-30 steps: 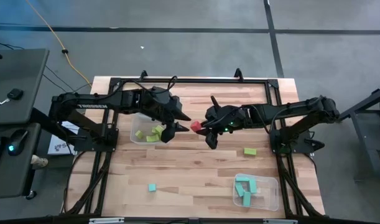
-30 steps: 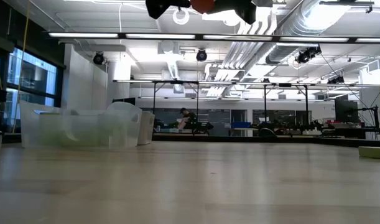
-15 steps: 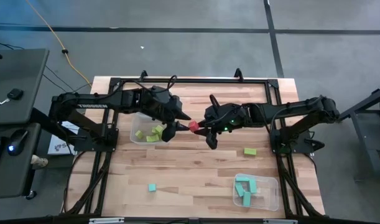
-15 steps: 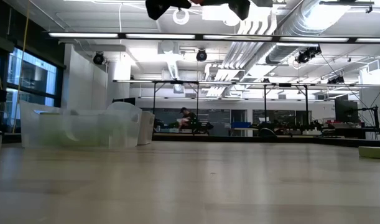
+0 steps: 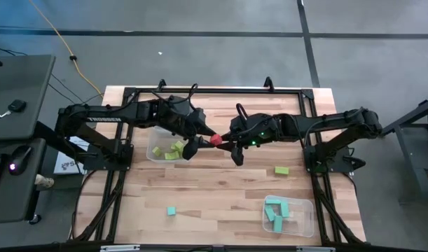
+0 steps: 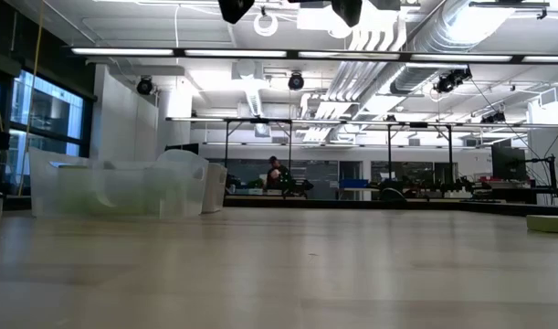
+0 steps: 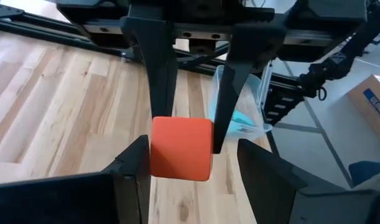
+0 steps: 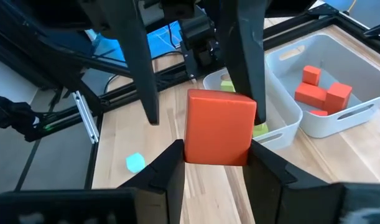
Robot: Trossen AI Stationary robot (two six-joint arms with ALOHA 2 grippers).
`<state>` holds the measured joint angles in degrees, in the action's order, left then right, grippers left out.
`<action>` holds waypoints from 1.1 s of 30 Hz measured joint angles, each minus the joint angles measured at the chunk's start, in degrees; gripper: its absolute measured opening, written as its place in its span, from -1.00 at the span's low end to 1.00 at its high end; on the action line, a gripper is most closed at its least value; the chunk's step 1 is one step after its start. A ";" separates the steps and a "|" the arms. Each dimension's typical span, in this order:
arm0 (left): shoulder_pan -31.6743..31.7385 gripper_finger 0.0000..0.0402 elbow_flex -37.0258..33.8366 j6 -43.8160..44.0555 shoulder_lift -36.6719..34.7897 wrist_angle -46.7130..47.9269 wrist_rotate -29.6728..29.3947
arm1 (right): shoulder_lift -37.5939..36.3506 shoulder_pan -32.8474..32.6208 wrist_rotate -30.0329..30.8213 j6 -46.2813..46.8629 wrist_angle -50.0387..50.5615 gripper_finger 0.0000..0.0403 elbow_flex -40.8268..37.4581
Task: Sort & place blocks by color
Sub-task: Put the orange block into the gray bin
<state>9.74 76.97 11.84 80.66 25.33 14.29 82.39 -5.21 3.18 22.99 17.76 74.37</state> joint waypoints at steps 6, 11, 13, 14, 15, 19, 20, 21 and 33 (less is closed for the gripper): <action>0.06 -0.17 0.00 0.11 0.00 0.16 0.29 | 0.00 -0.02 0.08 -0.11 -0.07 -0.43 0.00; 0.04 -0.26 0.00 0.03 0.24 0.14 0.36 | 0.00 -0.01 0.19 -0.53 -0.98 -0.43 0.00; 0.04 -0.34 0.00 0.02 0.39 0.23 0.34 | 0.00 0.00 0.19 -0.53 -1.45 -0.43 0.00; 0.04 -0.38 0.00 0.01 0.39 0.16 0.33 | 0.00 -0.01 0.19 -0.55 -1.53 -0.43 0.00; 0.04 -0.42 0.00 0.00 0.36 -0.05 0.28 | 0.00 0.00 0.19 -0.55 -1.50 -0.43 0.00; 0.22 -0.59 0.00 -0.03 0.35 -1.12 0.29 | -0.02 -0.02 0.13 -0.30 -1.29 -0.43 0.00; 0.40 -0.63 0.00 -0.03 0.35 -1.28 0.46 | -0.06 -0.02 0.13 -0.08 -1.25 -0.43 0.00; 0.53 -0.67 0.00 -0.03 0.35 -1.34 0.64 | -0.09 -0.02 0.14 0.01 -1.21 -0.43 0.00; 1.05 -0.94 0.00 0.00 0.33 -0.75 0.92 | -0.04 0.02 0.19 0.02 -0.93 -0.43 0.00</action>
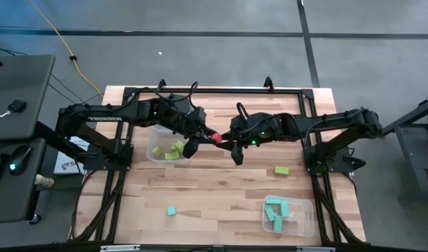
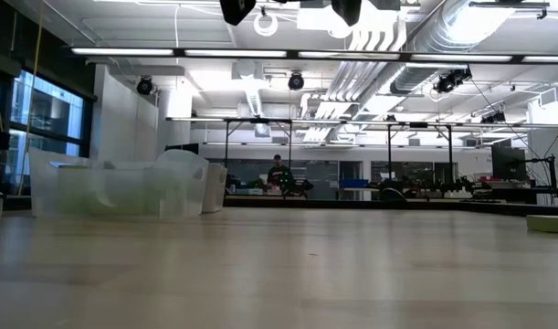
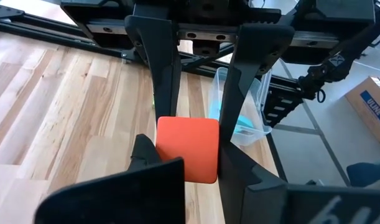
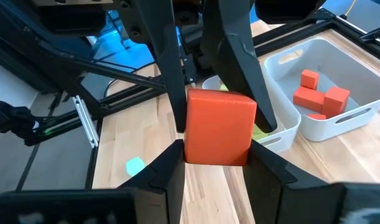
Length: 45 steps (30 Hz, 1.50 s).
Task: Sort & place blocks by color
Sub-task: Put the orange block into the gray bin
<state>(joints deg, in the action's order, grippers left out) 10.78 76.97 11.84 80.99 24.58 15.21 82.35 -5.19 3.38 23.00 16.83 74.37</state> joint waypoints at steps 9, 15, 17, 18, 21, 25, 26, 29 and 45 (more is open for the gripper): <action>-0.44 -0.95 0.00 1.26 0.00 0.27 -0.03 | 0.06 -0.02 -0.26 -1.03 0.38 -0.30 0.00; -0.39 -0.95 0.00 1.62 0.02 0.98 -0.23 | 0.11 -0.02 2.20 -1.03 0.74 -0.08 0.00; -0.39 -0.95 0.00 1.62 0.02 1.06 -0.21 | 0.11 -0.02 2.71 -1.02 0.86 -0.02 0.00; -0.24 -0.95 0.00 1.62 0.02 1.13 -0.19 | 0.11 -0.02 2.82 -0.95 0.86 0.01 0.00; 0.08 -0.95 0.00 1.69 0.02 1.33 -0.04 | 0.11 0.19 3.57 -0.72 0.91 0.06 0.00; 0.35 -0.95 0.00 1.66 0.02 2.12 -0.03 | -0.25 1.07 3.69 -0.57 1.13 0.08 0.00; 0.53 -0.95 0.00 1.66 0.01 2.41 -0.06 | -0.51 1.36 3.67 -0.58 1.23 0.08 0.00; 1.25 -0.95 0.00 1.59 -0.11 3.11 -0.43 | -1.51 2.35 3.71 0.08 1.92 0.08 0.00; 8.55 -0.95 0.00 -2.42 -0.33 6.09 -0.74 | -5.94 7.58 3.77 1.56 5.16 0.08 -0.02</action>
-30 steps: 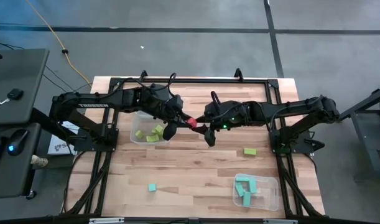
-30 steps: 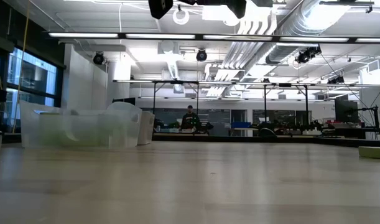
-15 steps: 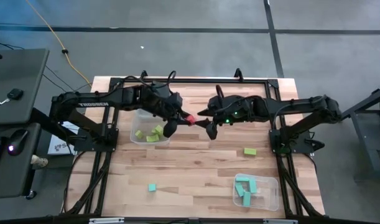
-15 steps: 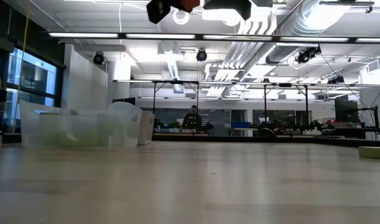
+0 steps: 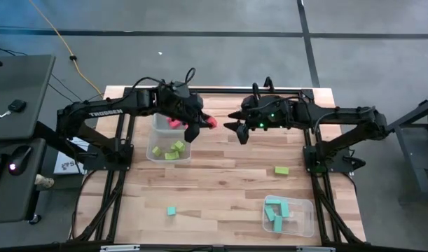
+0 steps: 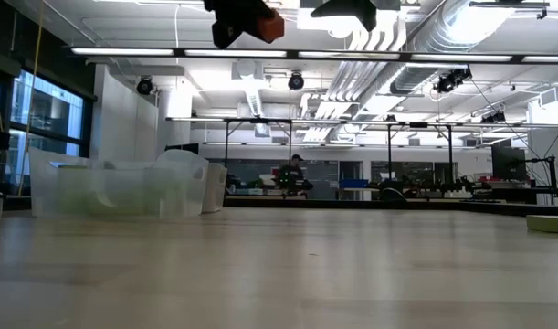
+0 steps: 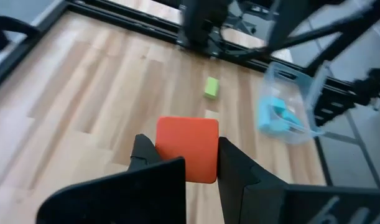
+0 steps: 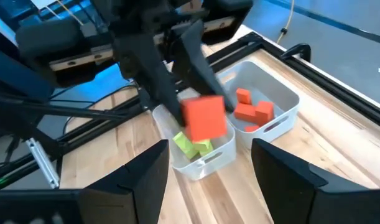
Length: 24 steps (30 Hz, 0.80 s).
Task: Sort & place blocks by color
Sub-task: Put the orange block into the gray bin
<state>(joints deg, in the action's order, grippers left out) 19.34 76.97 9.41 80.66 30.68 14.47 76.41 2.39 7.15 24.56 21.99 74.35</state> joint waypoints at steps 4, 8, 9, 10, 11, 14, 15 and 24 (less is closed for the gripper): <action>2.52 -0.95 0.00 -0.64 0.00 0.62 -0.15 | 0.08 0.91 -0.01 0.01 0.01 0.08 0.00; 5.18 -0.95 0.00 -2.03 0.00 1.94 -0.14 | 0.08 1.85 0.44 0.04 0.01 0.08 0.00; 5.86 -0.95 0.00 -2.41 0.00 1.93 -0.13 | 0.08 2.04 0.90 0.42 0.01 0.08 0.00; 6.58 -0.95 0.00 -2.60 0.00 1.92 -0.14 | 0.08 2.22 1.36 0.83 0.03 0.08 0.00; 7.34 -0.95 0.00 -2.81 0.00 1.95 -0.15 | 0.08 2.45 1.45 1.07 0.03 0.08 0.00; 9.40 -0.95 0.00 -4.33 0.00 2.07 -0.15 | 0.10 2.91 1.57 1.17 0.03 0.08 0.00; 10.11 -0.95 0.00 -4.85 0.00 2.08 -0.15 | 0.10 3.02 1.84 1.73 0.03 0.08 0.00; 17.11 -0.95 0.00 -6.62 0.00 2.17 -0.12 | 0.10 3.37 3.59 3.93 0.03 0.08 0.00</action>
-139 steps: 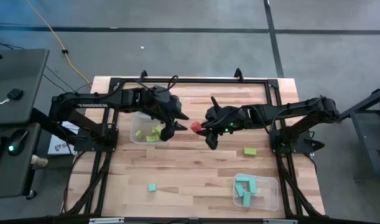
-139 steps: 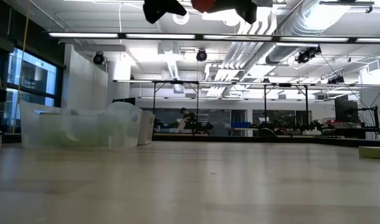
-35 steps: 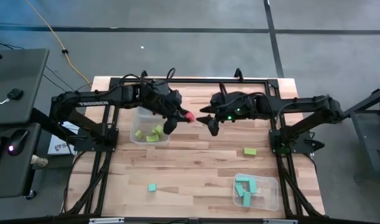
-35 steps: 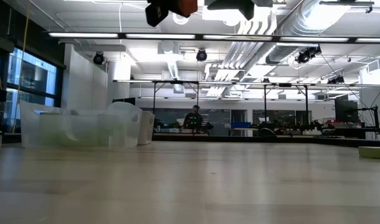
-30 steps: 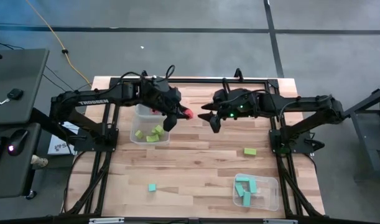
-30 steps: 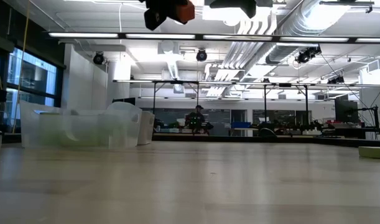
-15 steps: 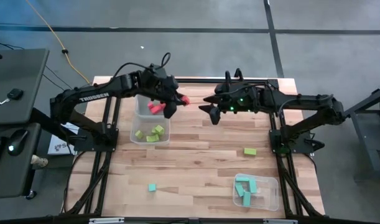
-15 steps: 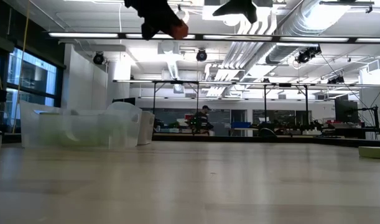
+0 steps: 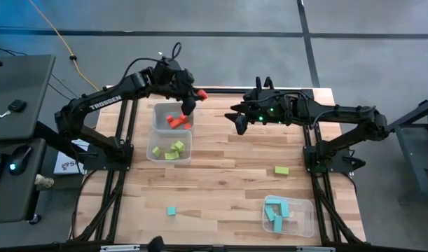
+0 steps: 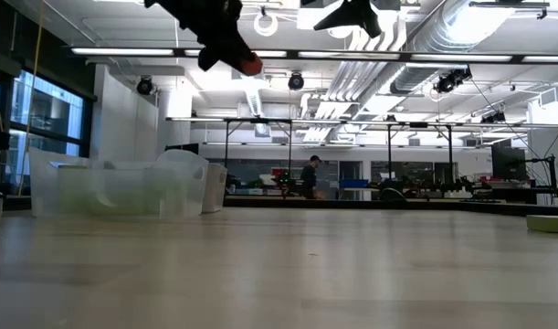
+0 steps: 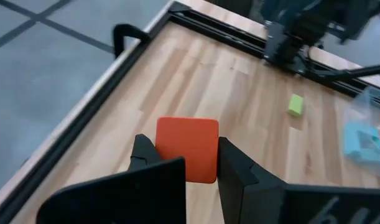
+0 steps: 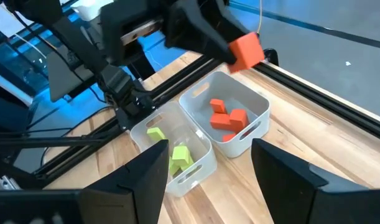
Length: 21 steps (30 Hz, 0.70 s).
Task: Sort & place blocks by color
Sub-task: Put the orange block into the gray bin
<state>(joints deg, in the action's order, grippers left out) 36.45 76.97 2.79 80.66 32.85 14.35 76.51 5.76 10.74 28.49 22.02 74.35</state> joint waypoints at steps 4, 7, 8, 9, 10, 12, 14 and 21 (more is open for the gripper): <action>3.36 -0.95 0.00 0.03 0.00 1.15 -0.02 | 0.00 0.11 0.71 0.17 0.00 0.08 0.00; 5.96 -0.95 0.00 0.47 0.00 3.21 -0.23 | 0.00 0.11 1.31 0.17 0.00 0.08 0.00; 6.77 -0.95 0.00 0.85 0.00 4.41 -0.77 | 0.00 0.11 1.29 0.17 0.00 0.08 0.00; 7.51 -0.95 0.00 1.14 0.00 5.87 -1.74 | 0.00 0.11 1.31 0.16 0.00 0.08 0.00; 8.16 -0.95 0.00 1.32 0.00 7.62 -3.15 | 0.00 0.11 1.30 0.13 0.00 0.08 0.00; 9.15 -0.95 0.00 1.11 0.00 11.14 -5.29 | 0.00 0.11 1.30 0.19 0.00 0.08 0.00; 9.59 -0.95 -0.13 1.09 0.00 14.13 -6.76 | 0.00 0.11 1.35 0.62 0.00 0.08 0.00; 9.66 -0.95 -5.86 1.07 0.00 18.05 -6.84 | 0.02 0.26 4.49 1.28 0.00 0.08 0.00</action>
<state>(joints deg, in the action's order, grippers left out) 46.11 71.11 3.86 80.66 50.89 7.51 76.53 6.02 15.23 29.77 22.02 74.35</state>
